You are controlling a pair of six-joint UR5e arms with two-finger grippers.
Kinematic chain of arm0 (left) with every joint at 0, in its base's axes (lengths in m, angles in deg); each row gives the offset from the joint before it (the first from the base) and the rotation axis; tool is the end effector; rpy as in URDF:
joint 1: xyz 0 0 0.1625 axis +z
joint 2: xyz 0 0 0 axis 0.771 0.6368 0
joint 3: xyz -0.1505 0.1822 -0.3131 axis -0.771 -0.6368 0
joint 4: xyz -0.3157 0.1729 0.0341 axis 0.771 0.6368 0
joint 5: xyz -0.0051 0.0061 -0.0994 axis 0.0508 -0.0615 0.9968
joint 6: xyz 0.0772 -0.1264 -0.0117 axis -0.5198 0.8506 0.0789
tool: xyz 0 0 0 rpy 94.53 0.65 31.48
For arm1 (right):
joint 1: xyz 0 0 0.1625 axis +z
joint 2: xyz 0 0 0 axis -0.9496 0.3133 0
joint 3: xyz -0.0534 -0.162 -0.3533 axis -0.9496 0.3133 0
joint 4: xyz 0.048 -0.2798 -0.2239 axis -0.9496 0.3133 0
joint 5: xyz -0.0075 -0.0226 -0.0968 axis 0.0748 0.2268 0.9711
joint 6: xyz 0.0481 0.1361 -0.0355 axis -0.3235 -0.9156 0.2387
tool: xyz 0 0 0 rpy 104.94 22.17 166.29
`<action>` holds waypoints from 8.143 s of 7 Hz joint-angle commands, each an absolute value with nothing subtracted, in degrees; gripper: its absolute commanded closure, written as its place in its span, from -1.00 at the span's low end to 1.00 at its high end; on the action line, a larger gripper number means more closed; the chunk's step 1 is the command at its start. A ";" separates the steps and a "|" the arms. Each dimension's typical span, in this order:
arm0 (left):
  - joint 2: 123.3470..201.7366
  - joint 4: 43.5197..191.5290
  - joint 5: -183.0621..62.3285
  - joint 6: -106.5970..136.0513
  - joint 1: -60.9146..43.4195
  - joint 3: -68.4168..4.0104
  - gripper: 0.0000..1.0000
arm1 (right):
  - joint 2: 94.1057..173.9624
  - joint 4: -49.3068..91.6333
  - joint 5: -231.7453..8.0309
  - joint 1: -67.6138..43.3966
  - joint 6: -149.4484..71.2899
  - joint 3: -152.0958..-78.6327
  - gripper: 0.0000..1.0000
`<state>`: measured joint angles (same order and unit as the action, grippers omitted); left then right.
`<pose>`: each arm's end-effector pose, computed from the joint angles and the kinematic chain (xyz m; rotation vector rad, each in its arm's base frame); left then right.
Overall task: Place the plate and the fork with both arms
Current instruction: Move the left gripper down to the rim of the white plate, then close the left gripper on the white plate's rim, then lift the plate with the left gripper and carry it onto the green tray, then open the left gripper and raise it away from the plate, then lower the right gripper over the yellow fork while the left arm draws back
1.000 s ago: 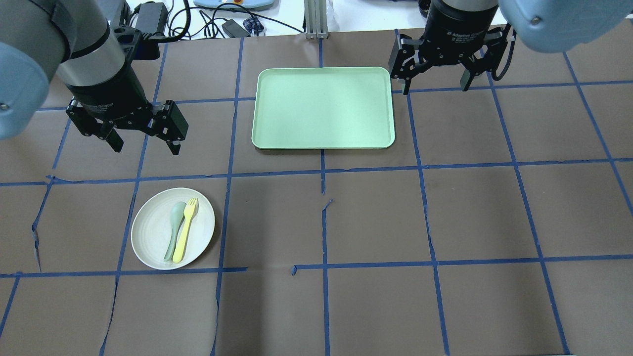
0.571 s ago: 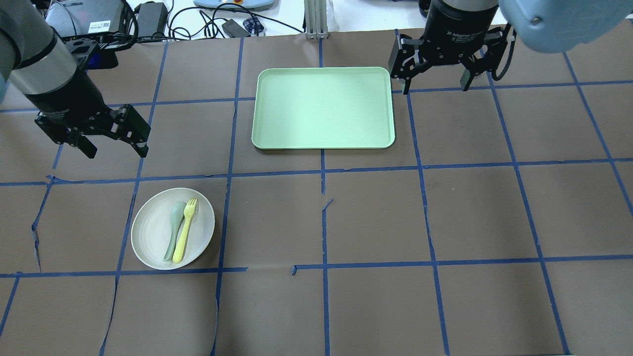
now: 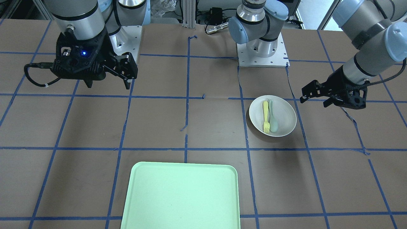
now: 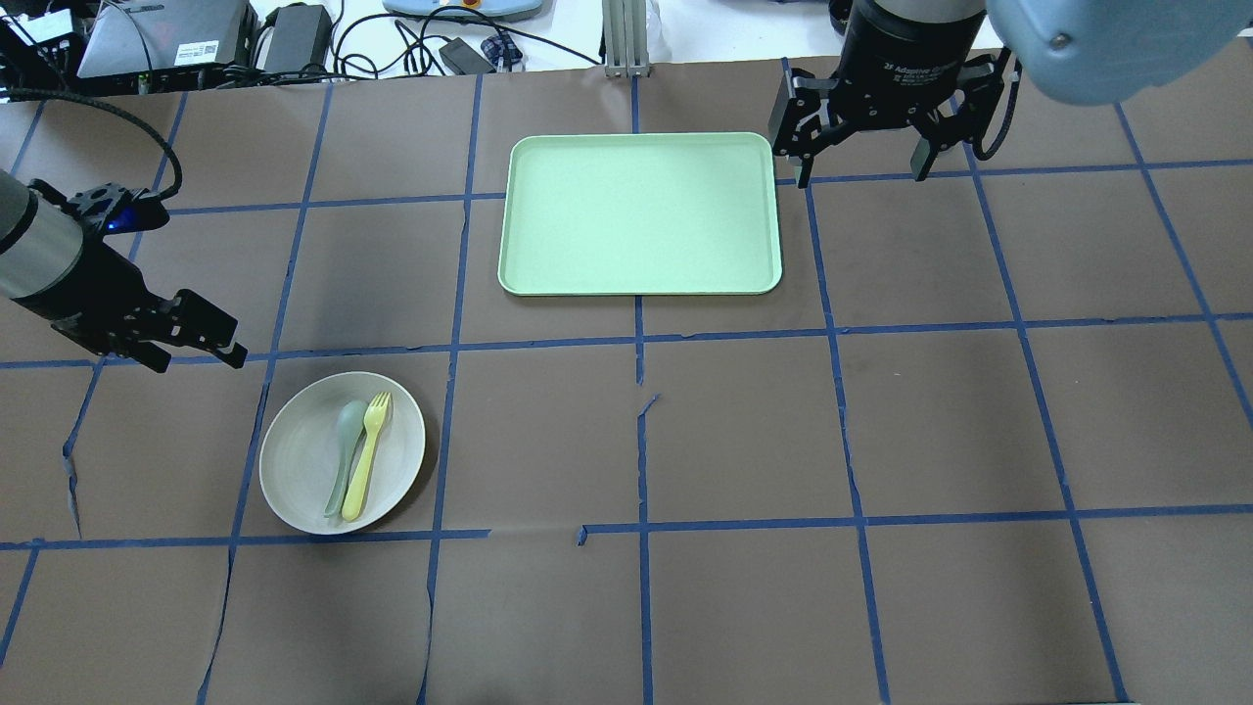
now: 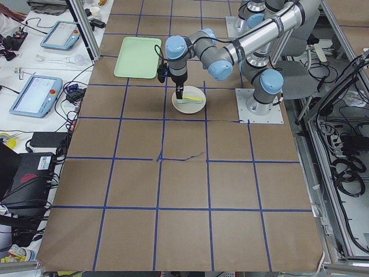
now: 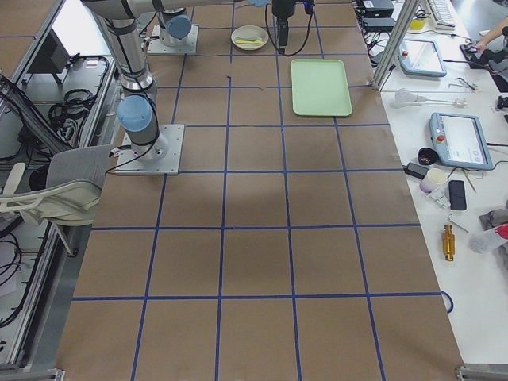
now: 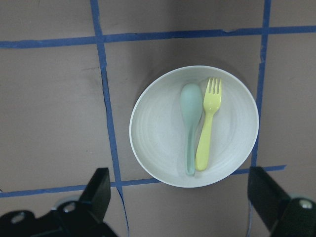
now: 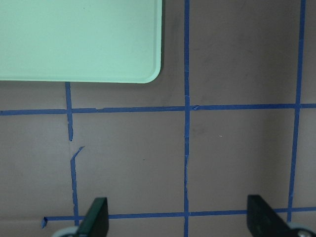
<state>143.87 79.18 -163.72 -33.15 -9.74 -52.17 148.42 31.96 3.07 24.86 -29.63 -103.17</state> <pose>0.0606 -0.4164 0.2677 -0.0672 -2.9284 -0.1047 0.1824 -0.4596 0.4264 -0.0126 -3.1105 0.0338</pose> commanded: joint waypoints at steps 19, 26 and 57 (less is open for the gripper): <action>159.56 78.19 -158.28 -35.43 -4.74 -53.60 1.00 | 148.43 31.96 3.19 24.94 -29.61 -103.23 -1.00; 173.58 80.52 -154.06 -19.56 -30.02 -22.14 1.00 | 148.43 31.96 3.19 24.85 -29.61 -103.23 -1.00; 138.38 94.67 -173.92 0.62 -38.50 -37.83 -1.00 | 109.14 58.84 1.08 31.53 -33.39 -88.73 -0.30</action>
<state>138.67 94.70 -174.05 1.10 -38.50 -37.86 109.91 57.81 0.96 30.82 -33.20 -88.65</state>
